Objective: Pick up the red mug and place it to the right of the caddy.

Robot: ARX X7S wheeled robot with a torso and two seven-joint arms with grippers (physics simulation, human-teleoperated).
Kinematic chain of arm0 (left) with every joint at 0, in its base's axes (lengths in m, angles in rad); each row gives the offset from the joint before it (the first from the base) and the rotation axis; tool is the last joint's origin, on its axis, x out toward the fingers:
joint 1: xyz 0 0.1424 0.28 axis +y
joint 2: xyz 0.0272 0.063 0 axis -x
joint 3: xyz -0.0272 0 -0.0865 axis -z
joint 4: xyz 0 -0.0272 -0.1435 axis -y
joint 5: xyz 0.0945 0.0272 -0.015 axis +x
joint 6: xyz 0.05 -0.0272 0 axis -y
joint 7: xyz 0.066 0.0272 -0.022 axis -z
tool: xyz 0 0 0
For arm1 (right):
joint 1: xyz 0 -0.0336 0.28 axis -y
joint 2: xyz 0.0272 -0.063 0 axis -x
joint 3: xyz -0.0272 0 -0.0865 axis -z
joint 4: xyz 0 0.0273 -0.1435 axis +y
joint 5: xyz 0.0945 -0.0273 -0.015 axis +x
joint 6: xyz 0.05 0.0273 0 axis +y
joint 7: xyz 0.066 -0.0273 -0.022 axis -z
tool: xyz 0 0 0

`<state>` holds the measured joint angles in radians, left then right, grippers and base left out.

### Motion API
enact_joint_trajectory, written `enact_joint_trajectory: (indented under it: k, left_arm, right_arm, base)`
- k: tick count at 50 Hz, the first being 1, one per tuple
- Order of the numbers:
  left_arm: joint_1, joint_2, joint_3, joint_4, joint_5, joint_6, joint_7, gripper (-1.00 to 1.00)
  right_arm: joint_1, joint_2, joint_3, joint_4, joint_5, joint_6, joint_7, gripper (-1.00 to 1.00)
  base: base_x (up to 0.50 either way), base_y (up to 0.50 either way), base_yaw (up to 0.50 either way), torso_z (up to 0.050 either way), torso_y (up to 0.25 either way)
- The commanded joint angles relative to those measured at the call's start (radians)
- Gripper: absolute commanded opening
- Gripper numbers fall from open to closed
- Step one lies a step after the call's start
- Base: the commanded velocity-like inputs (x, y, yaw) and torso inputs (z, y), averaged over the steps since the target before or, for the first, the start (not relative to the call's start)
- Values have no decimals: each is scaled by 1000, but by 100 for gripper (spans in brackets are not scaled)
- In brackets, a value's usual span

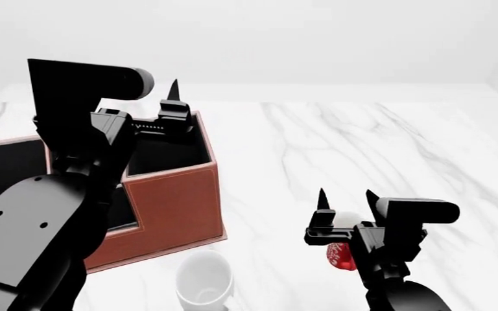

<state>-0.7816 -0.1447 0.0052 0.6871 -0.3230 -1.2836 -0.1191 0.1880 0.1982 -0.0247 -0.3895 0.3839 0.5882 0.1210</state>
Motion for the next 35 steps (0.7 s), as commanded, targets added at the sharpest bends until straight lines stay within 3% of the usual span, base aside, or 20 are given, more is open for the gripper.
enact_joint_trajectory:
  k: [1, 13, 35]
  left_arm:
    - [5, -3, -5, -1, -10, 5, -5, 100]
    - [26, -10, -3, -21, -15, 43, -3, 100]
    - [28, -17, 13, -61, -18, 88, -12, 100]
  right_arm:
    - [-156, 46, 64, -114, -12, -45, 32, 100]
    - [-397, 40, 137, -124, 16, -142, 6, 100]
    - [-385, 40, 108, 26, -7, -163, -1, 100]
  base:
    - [0, 0, 0, 0, 0]
    - [0, 0, 0, 0, 0]
    - [0, 0, 0, 0, 0]
